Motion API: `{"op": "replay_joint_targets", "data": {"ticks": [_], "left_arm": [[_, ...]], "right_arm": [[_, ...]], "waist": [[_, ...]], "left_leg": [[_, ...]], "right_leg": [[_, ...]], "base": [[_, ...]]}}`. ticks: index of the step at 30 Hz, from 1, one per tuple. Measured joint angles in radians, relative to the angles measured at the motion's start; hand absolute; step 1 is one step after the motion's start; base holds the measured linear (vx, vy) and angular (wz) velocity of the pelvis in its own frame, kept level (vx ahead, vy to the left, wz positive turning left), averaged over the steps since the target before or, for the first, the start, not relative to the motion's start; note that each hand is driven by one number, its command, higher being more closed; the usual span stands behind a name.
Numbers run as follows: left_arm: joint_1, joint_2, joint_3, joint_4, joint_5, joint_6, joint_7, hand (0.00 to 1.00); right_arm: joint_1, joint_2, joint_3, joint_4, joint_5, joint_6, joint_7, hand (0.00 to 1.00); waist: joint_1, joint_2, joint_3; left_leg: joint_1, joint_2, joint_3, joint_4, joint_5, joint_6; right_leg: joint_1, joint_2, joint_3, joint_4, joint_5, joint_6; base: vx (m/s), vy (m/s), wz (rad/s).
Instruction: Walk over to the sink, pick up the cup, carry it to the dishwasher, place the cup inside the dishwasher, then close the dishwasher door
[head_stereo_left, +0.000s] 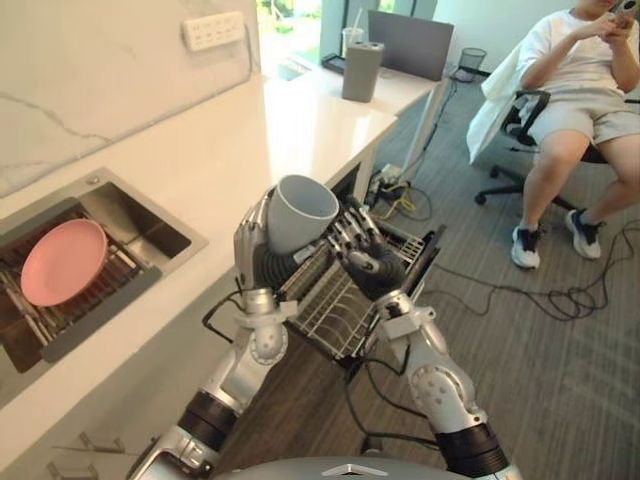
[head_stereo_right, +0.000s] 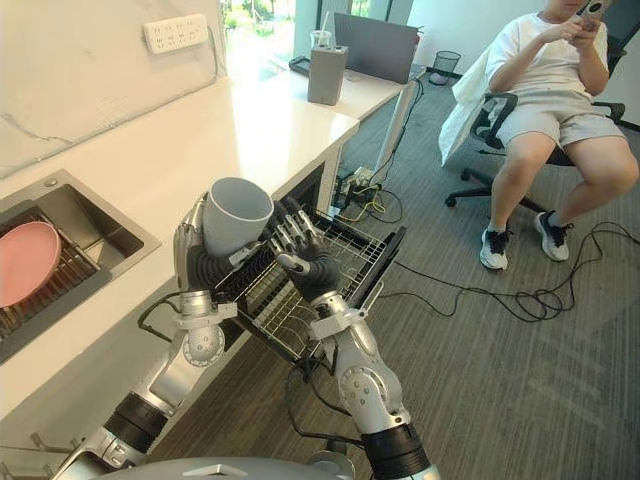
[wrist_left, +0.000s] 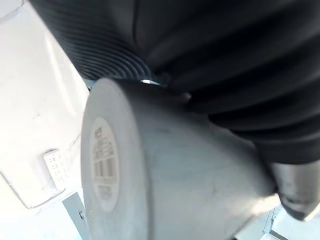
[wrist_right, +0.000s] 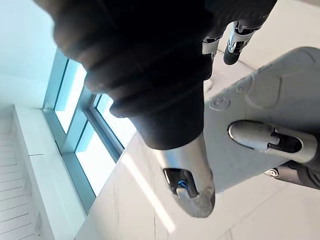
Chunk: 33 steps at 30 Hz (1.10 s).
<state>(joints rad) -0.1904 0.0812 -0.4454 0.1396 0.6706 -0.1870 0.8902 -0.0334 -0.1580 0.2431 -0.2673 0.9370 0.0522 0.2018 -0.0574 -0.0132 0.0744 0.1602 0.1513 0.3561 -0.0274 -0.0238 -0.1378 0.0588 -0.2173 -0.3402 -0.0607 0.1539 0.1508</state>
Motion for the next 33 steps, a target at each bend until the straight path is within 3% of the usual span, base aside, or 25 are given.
{"op": "replay_joint_targets", "data": {"ticks": [5, 10, 19, 20, 29, 33], "left_arm": [[-0.002, 0.000, -0.033, 0.000, 0.000, 0.031, 0.013, 1.00], [-0.025, -0.001, -0.085, 0.001, 0.001, 0.054, 0.021, 1.00], [-0.051, -0.002, -0.121, 0.032, 0.000, 0.072, 0.021, 1.00], [-0.051, -0.001, -0.125, 0.032, 0.000, 0.079, 0.021, 1.00], [-0.075, 0.004, -0.125, 0.030, -0.025, 0.100, 0.028, 1.00], [-0.094, 0.023, -0.127, 0.027, -0.039, 0.099, 0.036, 1.00]], "right_arm": [[-0.029, -0.002, 0.037, 0.000, -0.002, 0.018, -0.061, 0.00], [-0.068, -0.004, 0.073, 0.001, -0.083, 0.005, -0.163, 0.00], [-0.099, -0.003, 0.103, 0.005, -0.120, 0.003, -0.260, 0.00], [-0.102, -0.003, 0.109, 0.005, -0.120, 0.003, -0.275, 1.00], [-0.166, -0.004, 0.131, 0.014, -0.177, -0.018, -0.345, 1.00], [-0.202, -0.005, 0.155, 0.050, -0.158, -0.069, -0.346, 1.00]], "waist": [[0.006, 0.011, -0.011], [0.009, 0.016, -0.016], [0.021, 0.020, -0.048], [0.022, 0.020, -0.048], [0.026, 0.020, -0.048], [0.029, 0.020, -0.055]], "left_leg": [[0.002, -0.001, -0.006, -0.035, 0.028, 0.000], [0.009, -0.001, -0.019, -0.050, 0.045, -0.002], [0.006, 0.000, -0.032, -0.050, 0.050, -0.003], [0.004, 0.000, -0.035, -0.050, 0.051, -0.002], [-0.004, 0.001, -0.054, -0.050, 0.058, -0.002], [-0.011, 0.002, -0.062, -0.050, 0.063, -0.002]], "right_leg": [[-0.003, 0.004, -0.006, -0.004, 0.000, 0.000], [0.002, 0.007, -0.012, -0.004, 0.000, -0.001], [0.011, 0.009, -0.026, -0.013, 0.002, -0.003], [0.011, 0.009, -0.028, -0.013, 0.002, -0.003], [0.011, 0.009, -0.037, -0.014, 0.003, -0.005], [0.011, 0.008, -0.046, -0.016, 0.005, -0.007]], "base": [[-0.03, -0.007, 0.07], [0.00, 0.000, 0.01], [0.00, 0.002, 0.03], [-0.01, 0.007, 0.04], [-0.01, 0.006, 0.03], [0.00, 0.008, 0.06]]}}
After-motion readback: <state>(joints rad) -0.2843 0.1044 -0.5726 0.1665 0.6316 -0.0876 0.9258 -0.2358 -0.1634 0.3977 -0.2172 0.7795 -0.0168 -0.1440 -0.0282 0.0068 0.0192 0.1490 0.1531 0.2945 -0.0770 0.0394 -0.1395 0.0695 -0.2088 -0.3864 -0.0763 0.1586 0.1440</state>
